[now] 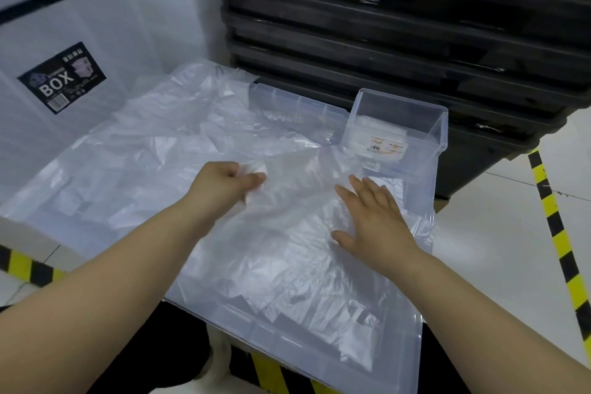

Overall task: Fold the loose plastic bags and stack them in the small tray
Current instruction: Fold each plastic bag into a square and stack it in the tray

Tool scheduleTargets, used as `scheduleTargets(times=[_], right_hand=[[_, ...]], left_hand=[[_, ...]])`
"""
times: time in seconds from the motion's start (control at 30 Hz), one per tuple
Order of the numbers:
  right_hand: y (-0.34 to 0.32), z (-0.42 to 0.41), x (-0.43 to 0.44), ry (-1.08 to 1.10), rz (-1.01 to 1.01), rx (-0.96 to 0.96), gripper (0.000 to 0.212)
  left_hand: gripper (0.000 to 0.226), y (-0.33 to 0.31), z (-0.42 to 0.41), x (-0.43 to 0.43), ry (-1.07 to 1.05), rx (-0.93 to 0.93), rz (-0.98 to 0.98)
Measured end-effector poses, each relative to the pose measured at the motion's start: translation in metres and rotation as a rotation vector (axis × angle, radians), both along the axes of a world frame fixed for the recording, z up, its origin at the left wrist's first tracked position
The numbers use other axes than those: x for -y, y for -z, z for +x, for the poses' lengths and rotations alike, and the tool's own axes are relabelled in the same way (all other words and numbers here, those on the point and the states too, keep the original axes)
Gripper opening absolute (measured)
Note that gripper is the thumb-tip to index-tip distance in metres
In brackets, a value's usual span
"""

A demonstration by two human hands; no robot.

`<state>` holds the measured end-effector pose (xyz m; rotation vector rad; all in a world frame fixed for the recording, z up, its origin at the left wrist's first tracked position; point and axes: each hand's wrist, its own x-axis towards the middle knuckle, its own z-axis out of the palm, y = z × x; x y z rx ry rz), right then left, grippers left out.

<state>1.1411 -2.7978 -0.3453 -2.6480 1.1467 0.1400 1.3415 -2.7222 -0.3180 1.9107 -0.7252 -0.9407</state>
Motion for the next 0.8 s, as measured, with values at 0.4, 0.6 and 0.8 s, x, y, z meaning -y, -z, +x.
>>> scheduleTargets(times=[0.4,0.6,0.8], right_hand=[[0.042,0.018,-0.036,-0.404,-0.383,0.450,0.039],[0.047,0.012,-0.030,-0.374,-0.351,0.420,0.034],[0.047,0.013,-0.037,-0.325,-0.392,0.384,0.037]], left_hand=[[0.015,0.029,-0.054,-0.039,-0.050,-0.386,0.190],[0.028,0.016,-0.036,-0.049,0.136,-0.410,0.267],[0.040,0.019,-0.022,-0.044,0.295,-0.381,0.296]])
